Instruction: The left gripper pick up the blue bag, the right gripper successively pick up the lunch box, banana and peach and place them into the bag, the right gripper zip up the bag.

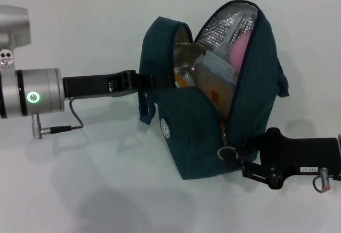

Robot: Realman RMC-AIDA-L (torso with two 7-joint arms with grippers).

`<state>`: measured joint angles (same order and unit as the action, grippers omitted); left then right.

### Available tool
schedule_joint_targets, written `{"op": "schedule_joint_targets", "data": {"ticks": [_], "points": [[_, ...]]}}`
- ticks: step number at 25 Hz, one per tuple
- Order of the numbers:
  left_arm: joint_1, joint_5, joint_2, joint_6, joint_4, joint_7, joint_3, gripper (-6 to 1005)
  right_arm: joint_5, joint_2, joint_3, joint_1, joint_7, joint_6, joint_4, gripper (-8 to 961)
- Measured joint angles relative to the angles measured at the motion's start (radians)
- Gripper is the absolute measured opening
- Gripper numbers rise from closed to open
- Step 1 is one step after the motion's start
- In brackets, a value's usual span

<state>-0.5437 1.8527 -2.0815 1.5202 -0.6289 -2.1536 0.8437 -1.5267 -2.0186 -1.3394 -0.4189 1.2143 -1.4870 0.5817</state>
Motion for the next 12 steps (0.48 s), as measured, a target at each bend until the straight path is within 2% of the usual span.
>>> {"op": "schedule_joint_targets", "data": {"ticks": [12], "points": [[0.003, -0.005, 0.0, 0.0, 0.0, 0.0, 0.0, 42, 0.01, -0.002, 0.002, 0.003, -0.002, 0.021, 0.005, 44]]}}
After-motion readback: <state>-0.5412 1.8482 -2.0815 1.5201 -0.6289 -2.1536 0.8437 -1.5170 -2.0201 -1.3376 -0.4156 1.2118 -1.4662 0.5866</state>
